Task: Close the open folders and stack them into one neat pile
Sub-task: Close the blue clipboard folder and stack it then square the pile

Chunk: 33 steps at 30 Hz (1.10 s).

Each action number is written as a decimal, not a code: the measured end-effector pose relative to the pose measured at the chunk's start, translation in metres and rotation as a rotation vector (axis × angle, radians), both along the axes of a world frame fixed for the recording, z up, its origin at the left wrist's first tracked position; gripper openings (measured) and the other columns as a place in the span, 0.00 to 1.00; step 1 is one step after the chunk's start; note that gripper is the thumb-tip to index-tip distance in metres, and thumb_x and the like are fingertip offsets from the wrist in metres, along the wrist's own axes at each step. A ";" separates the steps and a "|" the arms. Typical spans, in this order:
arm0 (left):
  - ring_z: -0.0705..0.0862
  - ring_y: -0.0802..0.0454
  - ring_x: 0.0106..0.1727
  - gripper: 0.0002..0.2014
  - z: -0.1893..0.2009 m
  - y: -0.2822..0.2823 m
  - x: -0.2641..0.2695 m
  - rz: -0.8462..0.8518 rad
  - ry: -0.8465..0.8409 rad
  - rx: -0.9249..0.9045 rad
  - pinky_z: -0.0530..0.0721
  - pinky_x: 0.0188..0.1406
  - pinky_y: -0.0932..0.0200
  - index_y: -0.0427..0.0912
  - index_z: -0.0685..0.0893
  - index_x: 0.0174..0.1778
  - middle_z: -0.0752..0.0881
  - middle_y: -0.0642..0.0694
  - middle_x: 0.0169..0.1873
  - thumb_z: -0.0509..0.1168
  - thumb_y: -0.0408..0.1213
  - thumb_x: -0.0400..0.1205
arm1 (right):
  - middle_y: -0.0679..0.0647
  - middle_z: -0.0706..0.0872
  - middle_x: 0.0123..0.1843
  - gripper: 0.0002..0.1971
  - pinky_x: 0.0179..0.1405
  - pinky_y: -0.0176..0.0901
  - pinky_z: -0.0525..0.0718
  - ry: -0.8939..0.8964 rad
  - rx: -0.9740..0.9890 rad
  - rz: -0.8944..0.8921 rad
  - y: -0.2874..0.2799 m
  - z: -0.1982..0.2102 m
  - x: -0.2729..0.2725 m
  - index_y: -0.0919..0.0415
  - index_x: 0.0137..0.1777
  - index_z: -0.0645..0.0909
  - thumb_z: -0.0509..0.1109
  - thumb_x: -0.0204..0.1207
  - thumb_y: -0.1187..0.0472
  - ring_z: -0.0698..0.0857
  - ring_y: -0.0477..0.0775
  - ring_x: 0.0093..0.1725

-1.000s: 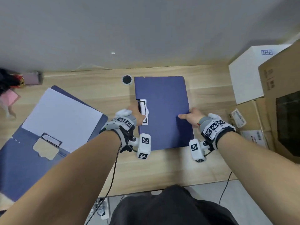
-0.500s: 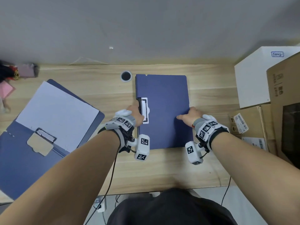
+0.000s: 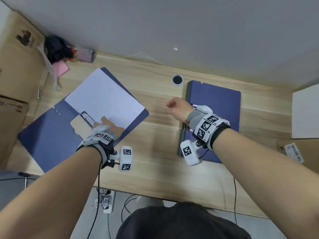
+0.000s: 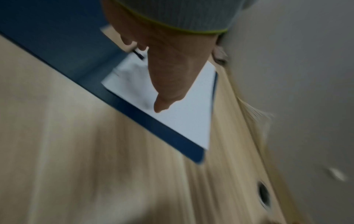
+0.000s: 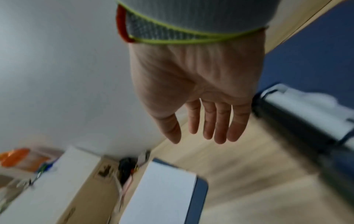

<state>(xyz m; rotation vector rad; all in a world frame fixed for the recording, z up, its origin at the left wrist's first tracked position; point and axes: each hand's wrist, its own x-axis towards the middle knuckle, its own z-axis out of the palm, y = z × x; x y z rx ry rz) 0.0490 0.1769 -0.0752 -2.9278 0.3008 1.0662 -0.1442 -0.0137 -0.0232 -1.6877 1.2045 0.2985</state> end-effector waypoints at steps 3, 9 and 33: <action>0.74 0.28 0.76 0.46 -0.011 0.036 0.014 -0.008 0.059 0.006 0.74 0.74 0.39 0.33 0.65 0.81 0.71 0.27 0.76 0.80 0.46 0.72 | 0.53 0.80 0.70 0.26 0.61 0.45 0.78 0.057 0.029 0.075 0.023 -0.013 0.034 0.57 0.72 0.75 0.71 0.75 0.50 0.80 0.57 0.68; 0.71 0.29 0.76 0.53 -0.018 0.067 0.019 -0.237 0.071 0.003 0.74 0.75 0.39 0.47 0.63 0.84 0.65 0.32 0.78 0.83 0.53 0.65 | 0.58 0.71 0.80 0.37 0.64 0.47 0.74 0.152 0.080 0.037 0.047 -0.045 0.074 0.60 0.82 0.62 0.72 0.76 0.52 0.74 0.62 0.75; 0.81 0.43 0.66 0.34 0.004 0.034 0.023 0.065 0.315 -0.368 0.79 0.65 0.51 0.41 0.75 0.76 0.80 0.45 0.70 0.74 0.54 0.79 | 0.56 0.90 0.61 0.14 0.61 0.55 0.86 -0.160 0.222 -0.257 0.034 -0.016 0.016 0.56 0.63 0.83 0.72 0.79 0.57 0.89 0.58 0.56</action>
